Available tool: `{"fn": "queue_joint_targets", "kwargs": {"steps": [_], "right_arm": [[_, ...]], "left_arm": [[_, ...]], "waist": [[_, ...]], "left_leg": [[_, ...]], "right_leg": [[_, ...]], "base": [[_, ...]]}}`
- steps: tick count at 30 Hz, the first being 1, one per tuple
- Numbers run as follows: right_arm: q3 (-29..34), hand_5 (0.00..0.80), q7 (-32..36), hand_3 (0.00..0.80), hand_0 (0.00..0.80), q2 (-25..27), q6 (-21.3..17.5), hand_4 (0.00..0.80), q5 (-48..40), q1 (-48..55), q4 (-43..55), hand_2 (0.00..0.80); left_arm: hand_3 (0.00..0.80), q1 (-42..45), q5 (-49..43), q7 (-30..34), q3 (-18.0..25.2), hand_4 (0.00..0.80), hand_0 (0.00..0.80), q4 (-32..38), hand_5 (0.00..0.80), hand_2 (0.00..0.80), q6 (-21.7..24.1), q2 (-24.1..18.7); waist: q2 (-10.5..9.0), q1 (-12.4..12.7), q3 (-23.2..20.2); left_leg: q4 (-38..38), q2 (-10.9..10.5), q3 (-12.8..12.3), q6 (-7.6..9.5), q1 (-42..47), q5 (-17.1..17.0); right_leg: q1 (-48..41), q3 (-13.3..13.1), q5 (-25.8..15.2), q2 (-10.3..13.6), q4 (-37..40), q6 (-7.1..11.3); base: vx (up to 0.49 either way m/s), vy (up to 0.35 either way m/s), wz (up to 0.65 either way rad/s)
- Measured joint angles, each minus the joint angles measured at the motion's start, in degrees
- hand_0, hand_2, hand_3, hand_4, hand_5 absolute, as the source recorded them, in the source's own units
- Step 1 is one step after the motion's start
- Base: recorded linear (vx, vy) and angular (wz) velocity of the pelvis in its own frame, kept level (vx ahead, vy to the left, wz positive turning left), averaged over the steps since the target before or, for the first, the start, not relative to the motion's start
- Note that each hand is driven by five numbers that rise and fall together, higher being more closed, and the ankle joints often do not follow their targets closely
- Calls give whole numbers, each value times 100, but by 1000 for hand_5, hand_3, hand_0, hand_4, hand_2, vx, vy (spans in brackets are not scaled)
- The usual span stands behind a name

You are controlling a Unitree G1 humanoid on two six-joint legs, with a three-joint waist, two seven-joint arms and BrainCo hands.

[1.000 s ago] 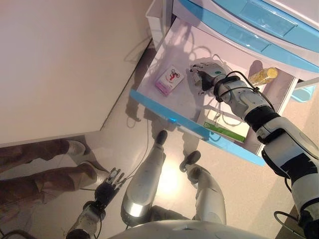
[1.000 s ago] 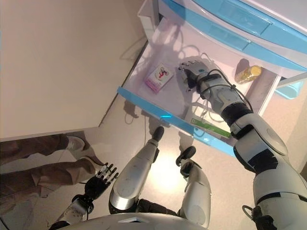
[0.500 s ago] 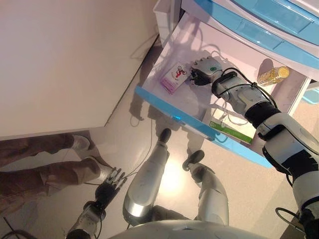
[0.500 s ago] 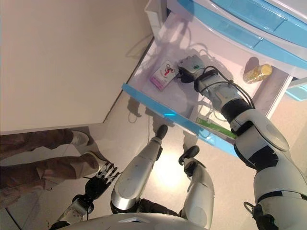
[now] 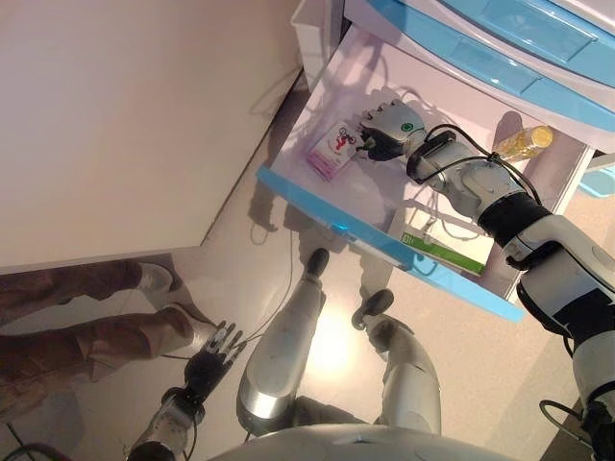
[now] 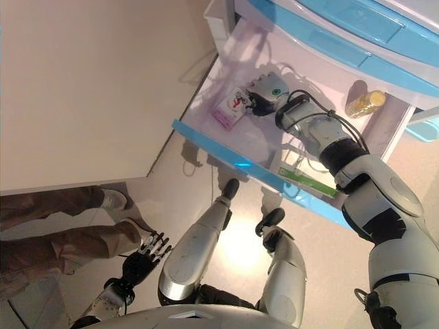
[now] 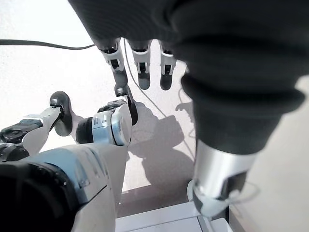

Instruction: Open the drawer and pick up the medicine

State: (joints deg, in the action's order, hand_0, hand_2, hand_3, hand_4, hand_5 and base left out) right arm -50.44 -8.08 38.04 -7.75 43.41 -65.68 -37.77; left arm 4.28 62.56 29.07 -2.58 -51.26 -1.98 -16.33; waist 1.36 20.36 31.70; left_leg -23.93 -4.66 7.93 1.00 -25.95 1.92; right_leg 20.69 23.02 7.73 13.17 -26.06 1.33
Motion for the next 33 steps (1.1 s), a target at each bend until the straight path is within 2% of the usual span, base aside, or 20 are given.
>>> {"fn": "queue_joint_targets", "kwargs": {"steps": [10,15,17,25,33], "right_arm": [[87,800,-36,800,800,350,-191,800,254,89,1152,800],[359,800,85,800,800,441,-350,800,248,303,1839,800],[482,800,197,800,800,487,-414,800,68,357,2101,800],[995,800,664,800,800,640,-618,800,-869,704,2935,800],[1800,800,1333,800,800,839,-746,800,-1954,1141,4143,800]], "left_arm": [[0,-22,-11,10,12,0,0,-4,0,0,31,-14],[0,-32,-26,14,40,0,0,-23,0,0,92,-15],[0,-35,-26,13,100,0,0,-29,0,0,93,-17],[0,-79,-76,12,135,0,0,-236,0,0,97,-18],[0,-113,-178,12,363,0,0,-460,0,0,101,5]], "waist": [[-10,-191,2],[-43,-372,2],[-125,-396,4],[-225,-572,2],[-364,-750,-13]], "left_leg": [[-81,170,-164,9,48,20],[-47,195,-255,26,258,34],[35,234,-373,28,369,36],[229,263,-515,70,711,57],[476,273,-683,116,1091,48]], "right_leg": [[-58,-163,-178,-192,213,-84],[-243,-231,-243,-218,330,-47],[-315,-348,-314,-269,461,-11],[-611,-491,-451,-324,728,18],[-913,-622,-536,-403,983,53]], "base": [[-32,-13,-12],[-12,-15,-10],[-7,-11,-25],[1,-21,-11],[23,-17,-9]]}}
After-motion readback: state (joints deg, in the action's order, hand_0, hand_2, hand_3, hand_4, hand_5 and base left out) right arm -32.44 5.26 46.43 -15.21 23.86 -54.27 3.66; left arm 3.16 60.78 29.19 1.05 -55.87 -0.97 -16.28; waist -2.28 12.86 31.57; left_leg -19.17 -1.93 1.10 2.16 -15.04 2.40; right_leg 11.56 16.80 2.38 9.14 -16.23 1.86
